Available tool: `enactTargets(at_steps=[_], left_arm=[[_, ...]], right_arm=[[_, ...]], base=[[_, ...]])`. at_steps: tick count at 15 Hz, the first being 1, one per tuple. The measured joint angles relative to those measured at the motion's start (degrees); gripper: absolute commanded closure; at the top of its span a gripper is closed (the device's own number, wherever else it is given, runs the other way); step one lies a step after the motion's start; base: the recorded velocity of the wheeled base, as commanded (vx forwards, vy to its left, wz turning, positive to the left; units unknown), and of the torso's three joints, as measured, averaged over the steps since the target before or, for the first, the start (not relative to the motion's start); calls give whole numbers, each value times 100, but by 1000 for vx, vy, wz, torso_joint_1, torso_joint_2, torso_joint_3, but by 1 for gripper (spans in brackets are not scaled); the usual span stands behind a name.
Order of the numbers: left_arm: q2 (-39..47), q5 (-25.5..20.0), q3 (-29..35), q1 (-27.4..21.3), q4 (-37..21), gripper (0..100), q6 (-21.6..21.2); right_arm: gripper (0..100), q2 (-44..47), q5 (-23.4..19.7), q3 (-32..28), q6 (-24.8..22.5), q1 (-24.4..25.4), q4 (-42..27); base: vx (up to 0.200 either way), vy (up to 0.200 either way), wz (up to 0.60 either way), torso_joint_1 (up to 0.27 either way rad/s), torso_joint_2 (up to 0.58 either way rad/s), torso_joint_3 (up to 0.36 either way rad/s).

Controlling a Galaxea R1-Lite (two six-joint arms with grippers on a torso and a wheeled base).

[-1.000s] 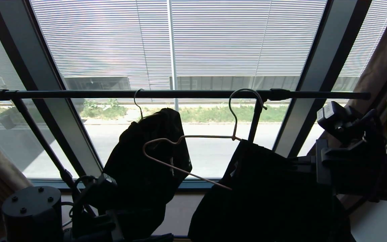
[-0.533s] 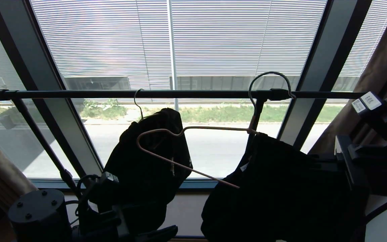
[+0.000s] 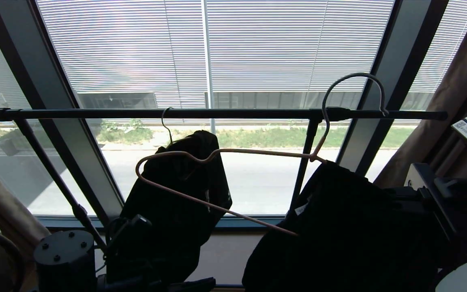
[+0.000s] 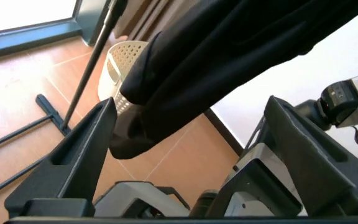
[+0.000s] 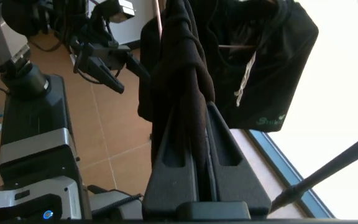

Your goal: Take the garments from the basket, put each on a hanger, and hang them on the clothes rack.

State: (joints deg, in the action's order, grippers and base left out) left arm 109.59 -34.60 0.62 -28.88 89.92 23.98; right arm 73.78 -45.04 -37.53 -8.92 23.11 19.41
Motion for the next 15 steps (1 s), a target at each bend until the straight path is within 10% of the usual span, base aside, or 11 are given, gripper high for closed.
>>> enactTargets(at_steps=[15], left_arm=[[905,-213,1370,-588,2,0,158]], right_arm=[[100,-62,-80,154,-7,295,18]], base=[[0,0,0,0,0,0]])
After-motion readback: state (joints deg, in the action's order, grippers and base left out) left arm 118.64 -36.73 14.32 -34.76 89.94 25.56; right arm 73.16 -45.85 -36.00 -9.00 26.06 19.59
